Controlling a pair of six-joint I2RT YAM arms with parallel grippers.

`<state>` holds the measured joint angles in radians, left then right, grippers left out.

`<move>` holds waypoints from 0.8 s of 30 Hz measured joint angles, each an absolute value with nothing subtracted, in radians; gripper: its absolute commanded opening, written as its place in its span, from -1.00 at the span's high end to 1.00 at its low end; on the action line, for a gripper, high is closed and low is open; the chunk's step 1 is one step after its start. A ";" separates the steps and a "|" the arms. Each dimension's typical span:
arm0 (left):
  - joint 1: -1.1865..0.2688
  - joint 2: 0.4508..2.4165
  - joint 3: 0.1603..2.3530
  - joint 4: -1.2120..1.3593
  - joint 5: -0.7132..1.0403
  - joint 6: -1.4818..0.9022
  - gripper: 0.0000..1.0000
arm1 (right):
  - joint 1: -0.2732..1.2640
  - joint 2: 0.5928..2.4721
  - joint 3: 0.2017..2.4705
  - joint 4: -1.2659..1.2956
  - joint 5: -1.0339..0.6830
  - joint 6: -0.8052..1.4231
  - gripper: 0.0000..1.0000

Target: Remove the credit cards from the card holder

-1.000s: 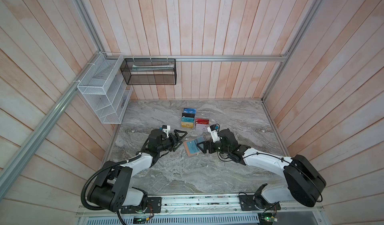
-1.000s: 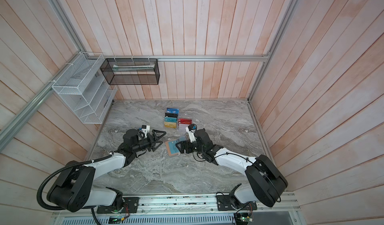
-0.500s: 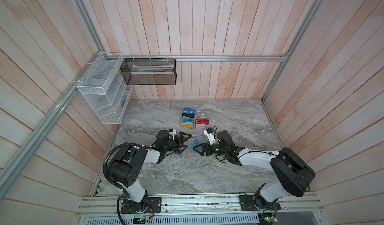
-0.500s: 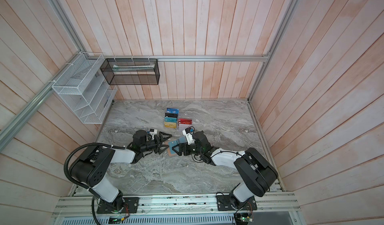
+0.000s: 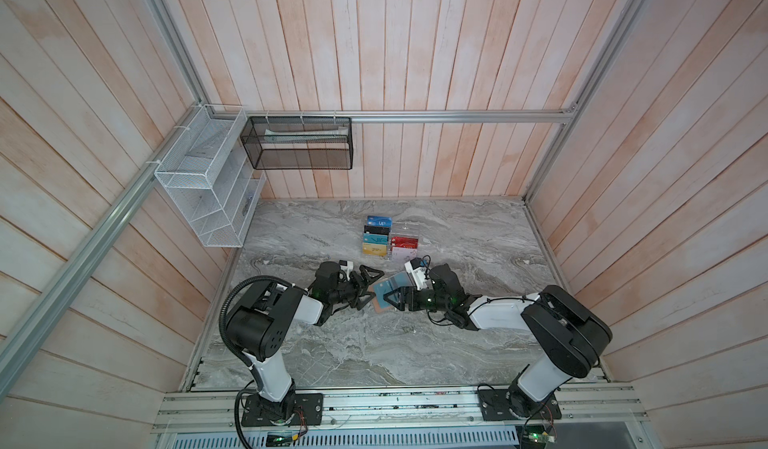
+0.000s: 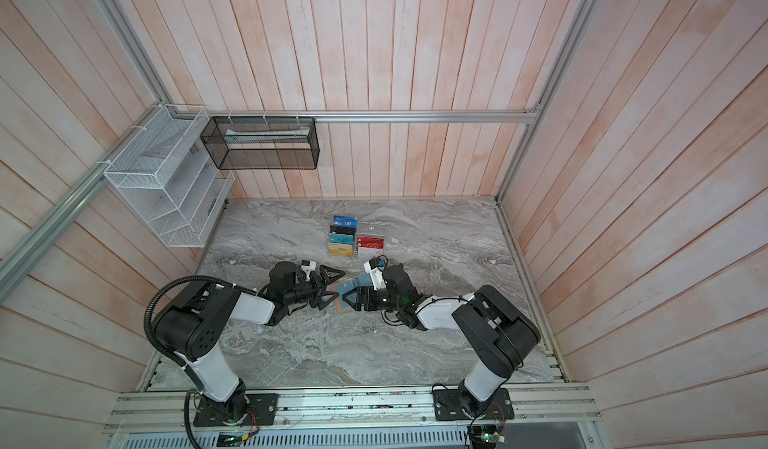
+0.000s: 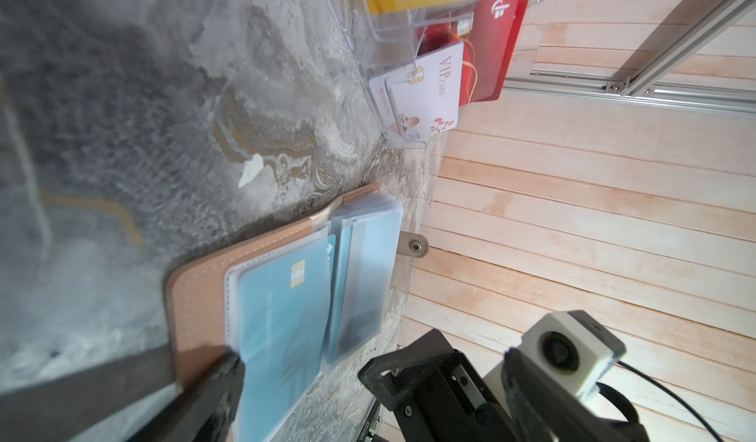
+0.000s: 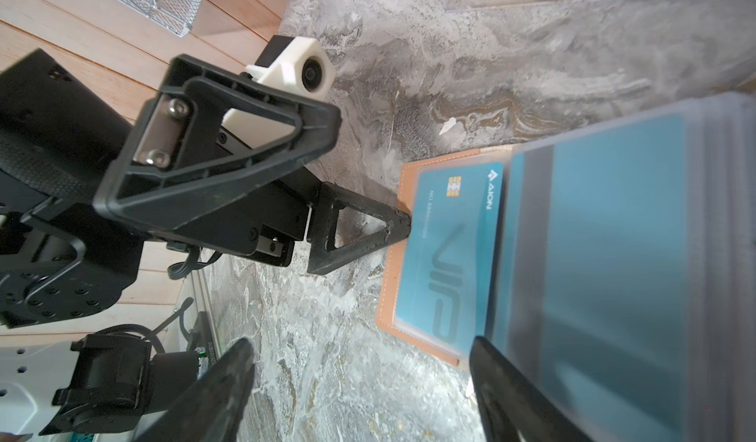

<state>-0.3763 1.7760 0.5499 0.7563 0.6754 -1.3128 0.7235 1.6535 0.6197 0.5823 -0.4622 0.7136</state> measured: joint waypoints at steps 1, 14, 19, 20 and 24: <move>-0.376 1.776 0.550 0.756 0.675 -1.313 -1.00 | 0.724 1.660 0.620 0.585 -0.462 0.716 -0.67; -0.376 1.772 0.550 0.736 0.670 -1.287 -1.00 | 0.723 1.699 0.619 0.616 -0.454 0.735 -0.66; -0.376 1.767 0.556 0.712 0.666 -1.266 -1.00 | 0.719 1.703 0.605 0.640 -0.454 0.743 -0.66; -0.376 1.767 0.556 0.712 0.666 -1.265 -1.00 | 0.717 1.703 0.602 0.643 -0.454 0.745 -0.66; -0.377 1.767 0.556 0.712 0.667 -1.264 -1.00 | 0.715 1.704 0.598 0.656 -0.454 0.752 -0.66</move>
